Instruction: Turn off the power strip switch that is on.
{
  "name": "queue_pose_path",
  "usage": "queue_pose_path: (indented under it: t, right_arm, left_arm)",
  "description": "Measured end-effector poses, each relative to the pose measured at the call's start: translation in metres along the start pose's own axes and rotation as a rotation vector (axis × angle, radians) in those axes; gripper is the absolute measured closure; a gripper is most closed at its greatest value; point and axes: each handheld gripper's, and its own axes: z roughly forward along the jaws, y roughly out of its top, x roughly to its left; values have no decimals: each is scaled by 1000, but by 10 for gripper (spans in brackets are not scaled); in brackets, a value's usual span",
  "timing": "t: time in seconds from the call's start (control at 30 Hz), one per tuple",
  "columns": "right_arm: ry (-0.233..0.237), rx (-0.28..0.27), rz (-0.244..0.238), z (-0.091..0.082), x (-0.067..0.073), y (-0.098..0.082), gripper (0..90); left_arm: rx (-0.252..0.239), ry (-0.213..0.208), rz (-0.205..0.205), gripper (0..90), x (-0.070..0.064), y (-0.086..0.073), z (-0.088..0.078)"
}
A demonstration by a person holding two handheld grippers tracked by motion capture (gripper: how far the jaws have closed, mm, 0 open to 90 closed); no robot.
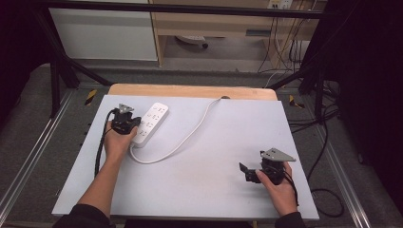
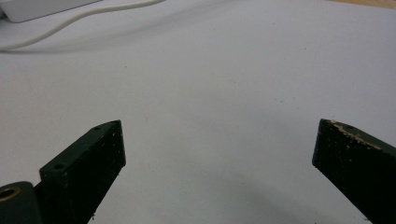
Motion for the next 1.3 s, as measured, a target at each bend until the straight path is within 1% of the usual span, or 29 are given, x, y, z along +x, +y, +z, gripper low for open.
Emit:
queue_pose_path:
  t: [0.07, 0.1, 0.13, 0.17, 0.2, 0.27, 0.37, 0.4, 0.5, 0.53, 0.67, 0.73, 0.77, 0.8, 0.83, 0.9, 1.0, 1.03, 1.07, 1.13, 1.23, 1.3]
  right_arm:
    - [0, -3, 2, 0, -1, 0, 33]
    - [0, -3, 2, 0, -1, 0, 33]
    - [0, -1, 2, 1, -1, 0, 33]
    - [0, 1, 1, 1, -1, 0, 33]
    - [0, 2, 3, 1, -1, 0, 33]
    - [-1, 3, -6, 2, -1, 0, 33]
    - [-2, 4, -1, 1, -1, 0, 33]
    - [-3, 5, -3, 2, -1, -1, 32]
    - [-2, 10, -1, 2, -1, -1, 31]
    - [0, 14, 3, 2, 0, -2, 32]
    - [-4, 16, 4, 2, 0, -2, 31]
    - [-3, 17, 8, 2, 1, -2, 31]
    - [-2, 18, 3, 2, 1, -2, 31]
    - [-2, 18, 3, 2, 1, -2, 31]
    - [0, 19, 5, 2, 2, -2, 31]
    - [2, 19, 1, 3, 2, -2, 31]
    - [1, 27, 3, 4, 2, -3, 31]
    - [0, 27, 0, 4, 2, -3, 31]
    - [-1, 28, 3, 4, 2, -3, 31]
    - [-3, 27, 7, 4, 2, -3, 31]
    - [-6, 29, 2, 4, 2, -4, 31]
    - [-5, 29, 5, 4, 2, -4, 31]
  left_arm:
    - [-54, -17, -49, 900, 1, 4, -4]
    - [-68, -25, -60, 900, 1, 6, -6]
    - [-78, -30, -64, 900, 1, 9, -7]
    - [-75, -37, -61, 900, 0, 11, -8]
    - [-75, -43, -50, 900, -1, 13, -8]
    - [-82, -57, -51, 900, -3, 17, -9]
    - [-101, -82, -61, 900, -6, 20, -10]
    - [-101, -80, -58, 831, -7, 21, -10]
    - [-109, -114, -61, 734, -11, 22, -9]
    - [-109, -126, -64, 674, -11, 22, -10]
    - [-125, -143, -69, 516, -14, 24, -13]
    - [-120, -164, -74, 480, -15, 24, -13]
    - [-114, -153, -59, 390, -17, 24, -12]
    - [-105, -135, -32, 390, -20, 24, -12]
    - [-96, -125, -11, 370, -22, 24, -11]
    - [-85, -112, 14, 326, -26, 24, -10]
    - [-82, -112, 13, 232, -29, 24, -9]
    - [-82, -116, 4, 182, -30, 25, -9]
    - [-82, -121, -6, 156, -30, 25, -9]
    - [-90, -123, -28, 119, -30, 26, -10]
    - [-105, -101, -36, 91, -28, 27, -14]
    - [-110, -113, -47, 77, -26, 27, -16]
